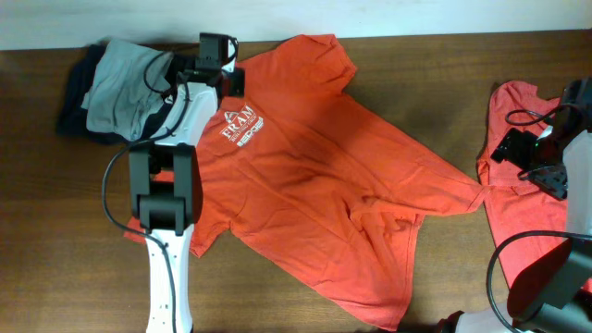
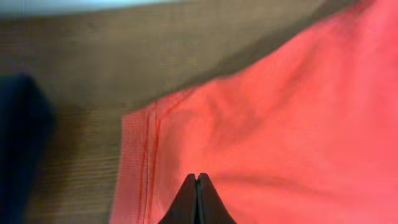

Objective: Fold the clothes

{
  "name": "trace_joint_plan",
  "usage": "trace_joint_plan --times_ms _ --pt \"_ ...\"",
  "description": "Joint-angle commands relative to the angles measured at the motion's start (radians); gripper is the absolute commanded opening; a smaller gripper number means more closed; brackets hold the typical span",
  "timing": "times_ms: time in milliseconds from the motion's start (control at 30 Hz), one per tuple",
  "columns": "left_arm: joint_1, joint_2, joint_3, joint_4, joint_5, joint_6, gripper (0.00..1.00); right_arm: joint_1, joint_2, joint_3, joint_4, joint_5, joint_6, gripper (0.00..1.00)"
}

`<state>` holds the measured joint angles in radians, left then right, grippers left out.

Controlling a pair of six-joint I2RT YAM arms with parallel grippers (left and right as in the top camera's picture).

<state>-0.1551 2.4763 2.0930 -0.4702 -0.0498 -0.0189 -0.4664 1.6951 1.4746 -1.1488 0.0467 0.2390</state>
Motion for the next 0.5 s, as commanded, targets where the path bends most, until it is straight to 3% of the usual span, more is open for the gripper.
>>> trace_joint_plan --times_ms 0,67,133,200,233,267,333,433,467 --pt "-0.027 -0.211 0.047 -0.026 -0.006 -0.071 0.08 -0.005 -0.011 0.016 -0.003 -0.002 0.004 0.99" --pt "-0.028 -0.272 0.047 -0.066 -0.006 -0.089 0.12 -0.005 -0.011 0.016 -0.003 -0.002 0.004 0.99" --pt "-0.028 -0.329 0.047 -0.114 -0.006 -0.09 0.28 -0.005 -0.011 0.016 0.04 -0.003 0.005 0.99" --pt "-0.025 -0.379 0.047 -0.167 -0.006 -0.09 0.33 -0.005 -0.011 0.016 0.119 -0.043 0.005 0.99" --pt "-0.021 -0.401 0.047 -0.196 -0.006 -0.09 0.41 -0.005 -0.011 0.016 0.144 -0.086 0.005 0.99" --pt "-0.019 -0.422 0.047 -0.223 -0.006 -0.09 0.56 -0.005 -0.011 0.016 0.158 -0.149 0.005 0.99" --pt "-0.011 -0.452 0.047 -0.27 -0.007 -0.09 0.69 -0.005 -0.011 0.016 0.174 -0.243 0.004 0.99" --pt "0.003 -0.475 0.047 -0.328 -0.007 -0.089 0.98 -0.005 -0.011 0.016 0.249 -0.313 0.004 0.99" --pt "0.006 -0.476 0.047 -0.346 -0.007 -0.089 0.99 -0.005 -0.011 0.016 0.244 -0.348 0.004 0.99"
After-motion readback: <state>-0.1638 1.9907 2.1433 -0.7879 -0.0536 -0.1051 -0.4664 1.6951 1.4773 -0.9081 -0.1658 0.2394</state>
